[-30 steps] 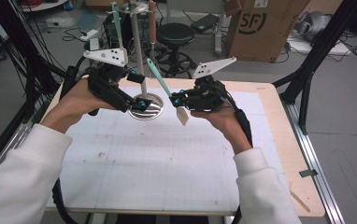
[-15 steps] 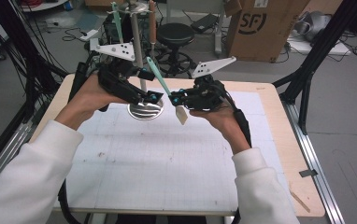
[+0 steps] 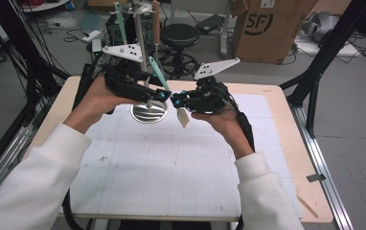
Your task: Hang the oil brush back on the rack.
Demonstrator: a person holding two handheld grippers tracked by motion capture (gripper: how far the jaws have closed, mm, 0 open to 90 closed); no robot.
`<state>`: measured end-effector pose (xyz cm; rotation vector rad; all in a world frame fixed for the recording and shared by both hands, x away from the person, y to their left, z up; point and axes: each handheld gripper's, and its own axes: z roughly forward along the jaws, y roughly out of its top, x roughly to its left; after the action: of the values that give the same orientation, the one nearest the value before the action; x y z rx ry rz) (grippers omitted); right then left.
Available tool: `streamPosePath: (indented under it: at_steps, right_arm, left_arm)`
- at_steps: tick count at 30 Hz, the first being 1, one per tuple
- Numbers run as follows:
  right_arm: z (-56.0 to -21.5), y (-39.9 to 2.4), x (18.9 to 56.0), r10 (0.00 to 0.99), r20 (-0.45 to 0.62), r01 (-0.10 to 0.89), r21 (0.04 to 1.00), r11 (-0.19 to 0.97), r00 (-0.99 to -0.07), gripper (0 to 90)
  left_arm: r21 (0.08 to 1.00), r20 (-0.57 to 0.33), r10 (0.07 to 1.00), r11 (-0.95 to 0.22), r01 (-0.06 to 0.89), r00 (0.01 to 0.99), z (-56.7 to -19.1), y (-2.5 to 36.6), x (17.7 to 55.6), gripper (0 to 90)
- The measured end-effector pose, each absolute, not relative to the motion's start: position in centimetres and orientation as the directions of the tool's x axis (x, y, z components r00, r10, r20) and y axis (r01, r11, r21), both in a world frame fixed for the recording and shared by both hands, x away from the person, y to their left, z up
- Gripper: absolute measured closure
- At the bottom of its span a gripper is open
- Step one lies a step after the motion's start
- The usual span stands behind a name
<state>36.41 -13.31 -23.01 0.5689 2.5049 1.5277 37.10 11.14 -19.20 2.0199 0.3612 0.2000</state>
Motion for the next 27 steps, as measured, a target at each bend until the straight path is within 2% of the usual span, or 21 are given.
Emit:
streamPosePath:
  at_steps: [7, 15, 19, 24, 27]
  right_arm:
    - [-22.9, -13.1, 36.3, 0.412, 0.07, 0.251, 0.88, 0.404, -0.908, 82.4]
    - [-23.0, -12.7, 36.3, 0.417, 0.067, 0.249, 0.882, 0.399, -0.906, 82.4]
    - [-23.0, -12.6, 36.2, 0.421, 0.075, 0.258, 0.881, 0.397, -0.904, 82.4]
    - [-23.0, -12.5, 36.0, 0.411, 0.063, 0.245, 0.879, 0.408, -0.91, 82.5]
    - [-23.0, -12.1, 36.0, 0.391, 0.055, 0.232, 0.877, 0.421, -0.919, 82.9]
  left_arm:
    - [0.893, -0.033, 0.372, -0.405, 0.194, 0.927, -19.2, 10.9, 37.2, 64.5]
    - [0.891, -0.024, 0.396, -0.407, 0.199, 0.918, -19.1, 11.0, 37.2, 73.1]
    - [0.889, -0.033, 0.397, -0.407, 0.208, 0.917, -19.1, 10.9, 37.1, 74.6]
    - [0.897, -0.098, 0.342, -0.377, 0.232, 0.935, -19.1, 10.8, 37.3, 82.1]
    - [0.888, -0.048, 0.328, -0.419, 0.191, 0.943, -18.9, 10.4, 37.0, 84.0]
